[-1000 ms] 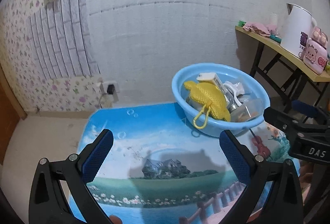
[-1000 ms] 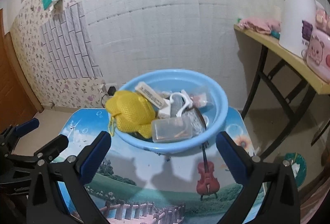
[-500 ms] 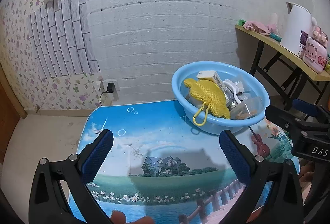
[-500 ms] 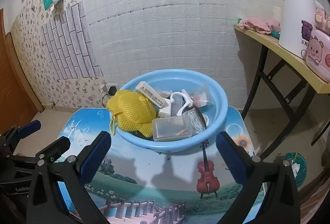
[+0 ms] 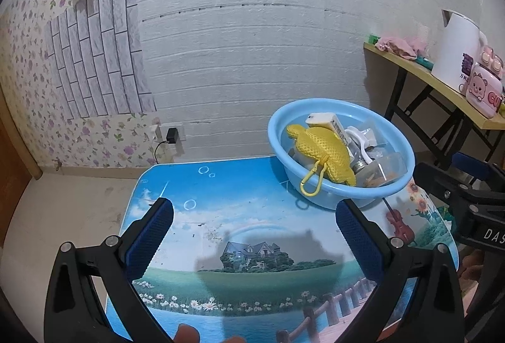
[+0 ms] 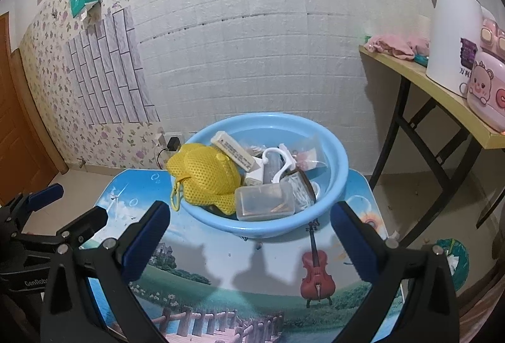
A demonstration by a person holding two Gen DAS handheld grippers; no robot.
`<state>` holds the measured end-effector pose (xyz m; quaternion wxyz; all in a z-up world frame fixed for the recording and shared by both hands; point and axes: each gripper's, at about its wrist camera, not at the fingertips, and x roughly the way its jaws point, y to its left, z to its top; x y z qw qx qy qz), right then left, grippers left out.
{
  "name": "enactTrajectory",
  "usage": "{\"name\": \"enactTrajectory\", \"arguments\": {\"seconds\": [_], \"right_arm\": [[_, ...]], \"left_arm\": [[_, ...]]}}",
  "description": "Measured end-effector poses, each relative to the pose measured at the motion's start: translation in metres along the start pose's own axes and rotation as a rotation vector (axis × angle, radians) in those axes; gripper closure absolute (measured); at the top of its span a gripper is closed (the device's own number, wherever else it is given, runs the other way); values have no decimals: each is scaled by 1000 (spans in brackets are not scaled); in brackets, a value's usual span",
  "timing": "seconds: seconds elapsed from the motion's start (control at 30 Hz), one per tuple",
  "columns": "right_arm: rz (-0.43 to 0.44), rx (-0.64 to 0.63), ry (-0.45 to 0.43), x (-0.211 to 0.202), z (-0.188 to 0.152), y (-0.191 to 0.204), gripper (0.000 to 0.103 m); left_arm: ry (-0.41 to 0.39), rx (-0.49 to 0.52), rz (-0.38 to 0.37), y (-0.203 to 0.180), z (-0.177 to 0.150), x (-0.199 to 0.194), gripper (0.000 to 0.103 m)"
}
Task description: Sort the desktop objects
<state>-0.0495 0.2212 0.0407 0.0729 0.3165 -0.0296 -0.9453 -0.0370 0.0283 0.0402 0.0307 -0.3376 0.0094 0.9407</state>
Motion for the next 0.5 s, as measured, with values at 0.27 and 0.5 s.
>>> {"name": "enactTrajectory", "arguments": {"seconds": [0.27,0.5], "right_arm": [[6,-3,-1,0,-1,1,0],[0,2,20,7,-4,-2,0]], "left_arm": [[8,5,-11,-2,-3,3,0],[19,1,-3,0,-4,6,0]]}}
